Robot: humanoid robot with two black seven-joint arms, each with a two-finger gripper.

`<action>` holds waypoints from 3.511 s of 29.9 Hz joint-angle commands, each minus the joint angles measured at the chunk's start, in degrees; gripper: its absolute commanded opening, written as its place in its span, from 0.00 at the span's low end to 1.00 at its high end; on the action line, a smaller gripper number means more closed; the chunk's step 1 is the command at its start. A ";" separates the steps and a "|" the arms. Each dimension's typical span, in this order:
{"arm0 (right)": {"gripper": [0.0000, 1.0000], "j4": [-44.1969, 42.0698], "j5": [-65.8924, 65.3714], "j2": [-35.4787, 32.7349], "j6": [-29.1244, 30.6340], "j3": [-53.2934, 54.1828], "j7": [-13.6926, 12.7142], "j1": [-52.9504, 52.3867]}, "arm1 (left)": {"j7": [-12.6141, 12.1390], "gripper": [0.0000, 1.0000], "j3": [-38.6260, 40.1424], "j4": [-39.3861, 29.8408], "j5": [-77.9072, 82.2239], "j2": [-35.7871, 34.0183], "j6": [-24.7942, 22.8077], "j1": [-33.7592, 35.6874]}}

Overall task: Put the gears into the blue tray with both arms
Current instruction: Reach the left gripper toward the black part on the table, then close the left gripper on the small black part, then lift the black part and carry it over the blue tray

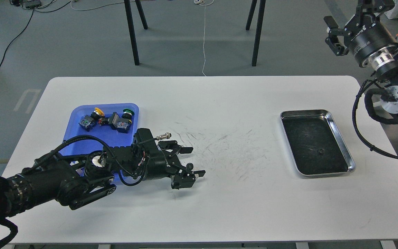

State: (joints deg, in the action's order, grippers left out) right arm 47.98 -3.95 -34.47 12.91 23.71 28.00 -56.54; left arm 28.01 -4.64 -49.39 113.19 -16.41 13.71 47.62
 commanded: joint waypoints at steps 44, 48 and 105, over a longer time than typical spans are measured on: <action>0.98 0.10 -0.09 0.72 -0.78 -0.69 0.00 0.11 | -0.01 0.21 -4.85 5.89 4.49 0.41 2.90 3.97; 0.98 0.01 -0.18 0.72 -0.78 -0.86 0.00 0.11 | -0.01 0.18 -4.59 5.45 4.41 -0.11 3.08 4.68; 0.98 0.27 -1.14 2.65 2.56 -1.21 0.00 8.99 | -0.01 0.20 -4.23 -8.17 -39.55 -20.41 -8.26 15.40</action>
State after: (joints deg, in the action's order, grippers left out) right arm 48.25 -5.10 -32.13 15.47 22.47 28.00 -47.57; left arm 28.00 -8.82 -57.49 71.55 -35.56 5.45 63.10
